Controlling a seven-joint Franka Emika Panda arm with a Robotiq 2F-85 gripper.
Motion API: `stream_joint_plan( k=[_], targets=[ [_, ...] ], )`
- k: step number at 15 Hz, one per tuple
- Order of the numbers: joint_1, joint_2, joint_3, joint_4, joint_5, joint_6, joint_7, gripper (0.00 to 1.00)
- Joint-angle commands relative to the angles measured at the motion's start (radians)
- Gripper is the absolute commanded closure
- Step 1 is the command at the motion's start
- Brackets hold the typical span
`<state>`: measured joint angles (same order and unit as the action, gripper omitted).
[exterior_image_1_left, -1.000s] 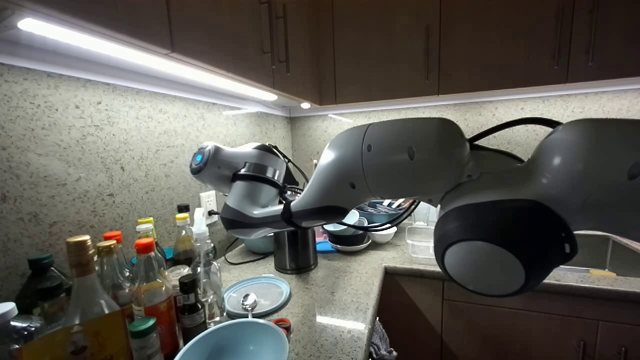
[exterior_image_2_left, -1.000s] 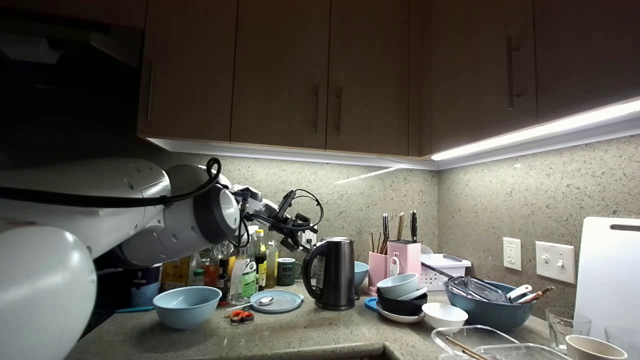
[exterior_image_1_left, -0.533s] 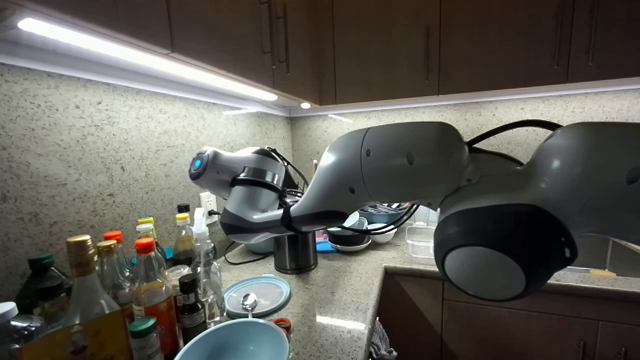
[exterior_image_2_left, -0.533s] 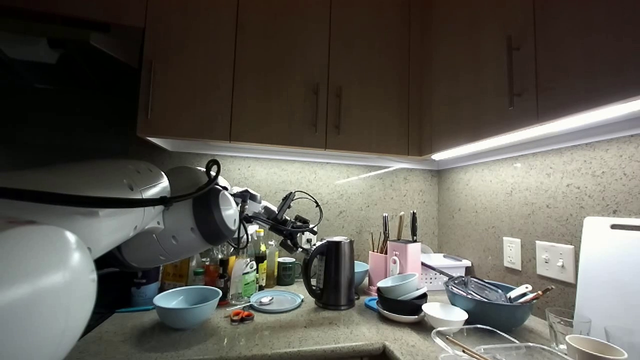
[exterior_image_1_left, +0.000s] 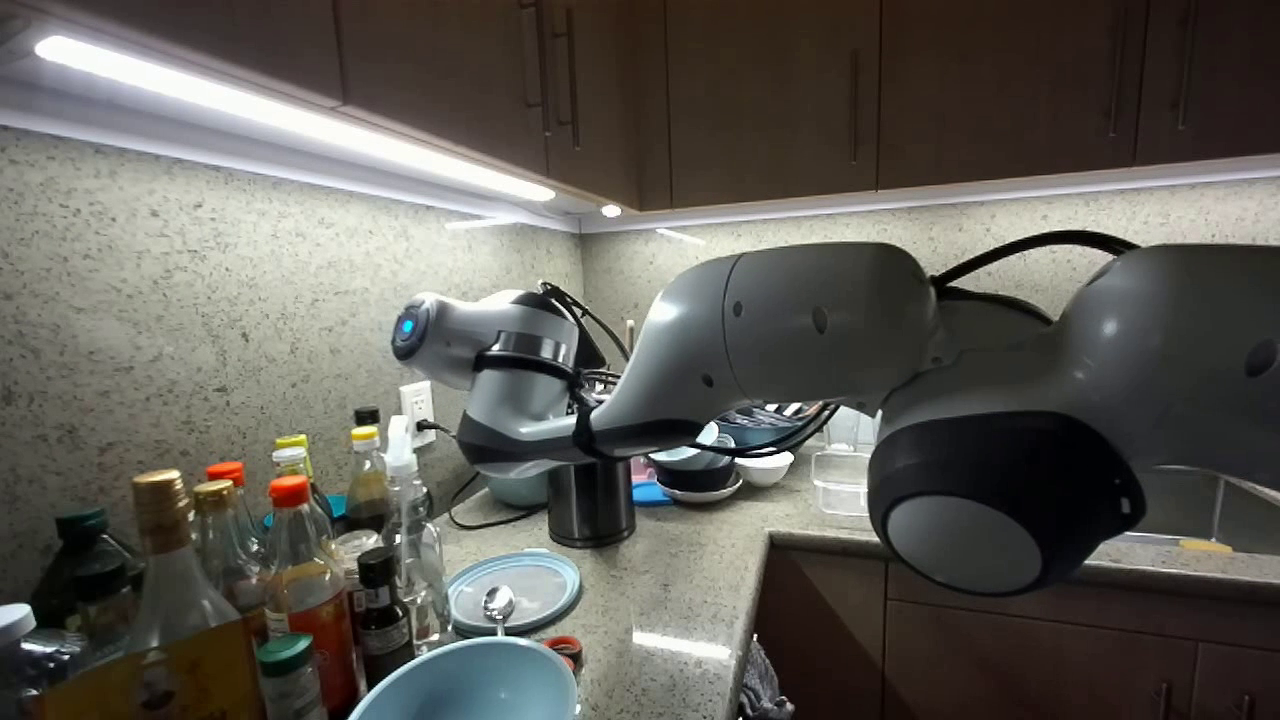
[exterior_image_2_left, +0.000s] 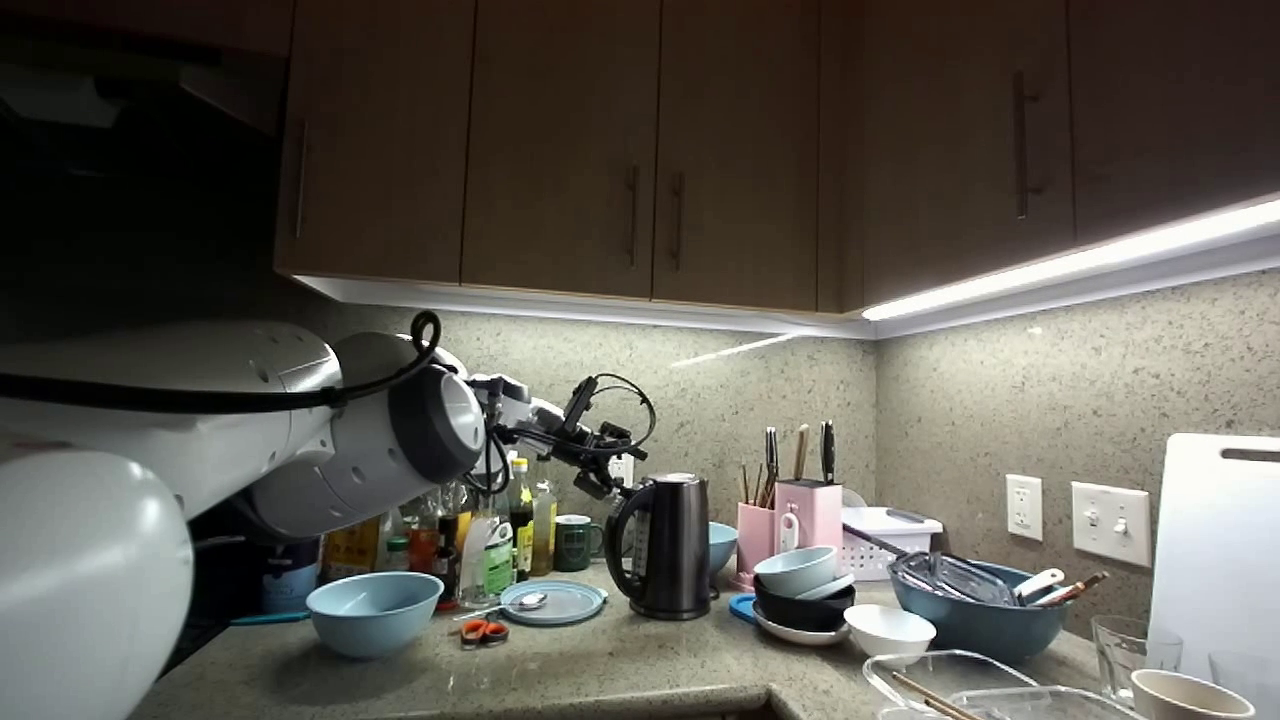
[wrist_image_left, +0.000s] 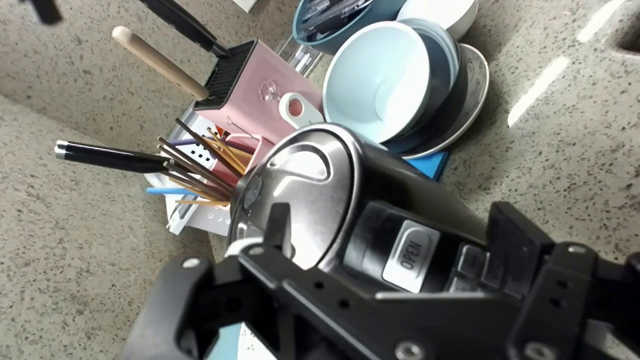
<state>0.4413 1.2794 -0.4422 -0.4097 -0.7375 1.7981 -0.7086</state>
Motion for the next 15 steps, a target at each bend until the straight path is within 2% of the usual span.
stream_joint_plan(
  k=[1,3,4,5,12,15],
  targets=[
    [-0.006,-0.009,-0.013,-0.038,-0.002,0.025,-0.007,0.00],
    [-0.004,-0.002,-0.013,-0.037,-0.004,0.031,-0.011,0.00],
    [-0.038,0.051,0.037,0.068,-0.038,-0.004,-0.038,0.00],
    [-0.004,0.004,-0.008,-0.035,-0.008,0.038,-0.013,0.00],
    [0.029,-0.018,-0.007,-0.025,-0.001,0.005,-0.015,0.00],
    [0.042,-0.054,0.032,-0.030,0.041,-0.006,-0.040,0.00]
  ],
)
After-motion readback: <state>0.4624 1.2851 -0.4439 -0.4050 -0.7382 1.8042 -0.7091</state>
